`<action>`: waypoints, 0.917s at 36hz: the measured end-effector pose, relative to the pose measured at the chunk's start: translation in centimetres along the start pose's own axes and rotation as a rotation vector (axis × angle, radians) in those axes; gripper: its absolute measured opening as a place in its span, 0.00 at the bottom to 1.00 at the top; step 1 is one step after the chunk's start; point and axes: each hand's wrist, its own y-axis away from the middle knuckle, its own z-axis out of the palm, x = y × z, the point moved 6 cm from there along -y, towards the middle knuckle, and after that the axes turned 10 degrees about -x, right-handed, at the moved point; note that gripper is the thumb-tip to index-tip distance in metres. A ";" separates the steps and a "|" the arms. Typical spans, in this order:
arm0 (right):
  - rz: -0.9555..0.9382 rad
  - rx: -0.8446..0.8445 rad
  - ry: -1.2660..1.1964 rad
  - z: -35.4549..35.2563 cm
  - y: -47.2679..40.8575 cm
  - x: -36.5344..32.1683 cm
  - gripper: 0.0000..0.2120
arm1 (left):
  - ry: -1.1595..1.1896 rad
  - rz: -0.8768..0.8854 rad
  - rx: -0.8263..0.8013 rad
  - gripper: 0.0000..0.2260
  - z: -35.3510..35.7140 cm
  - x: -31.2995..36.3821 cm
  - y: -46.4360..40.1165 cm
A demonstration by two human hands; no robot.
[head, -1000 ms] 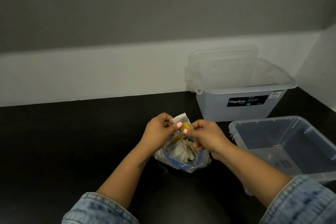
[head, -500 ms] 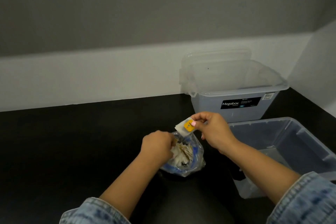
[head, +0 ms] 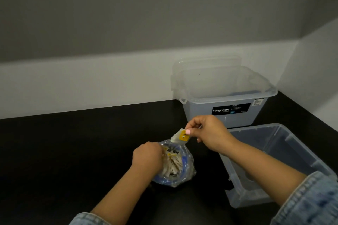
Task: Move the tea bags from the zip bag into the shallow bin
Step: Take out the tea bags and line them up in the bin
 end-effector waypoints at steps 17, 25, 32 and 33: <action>0.013 0.078 0.100 -9.7 2.4 3.5 0.07 | 0.363 0.074 0.125 0.04 -3.3 -1.7 1.6; 0.162 -0.085 0.341 -9.3 3.2 7.7 0.07 | 0.378 0.110 0.185 0.07 -4.9 -0.5 2.0; 0.243 -0.255 0.448 -5.9 2.9 11.3 0.02 | 0.419 0.142 0.261 0.06 -5.6 1.2 2.7; 0.234 -0.259 0.461 -5.5 2.7 11.5 0.01 | 0.425 0.147 0.264 0.07 -5.6 1.4 2.8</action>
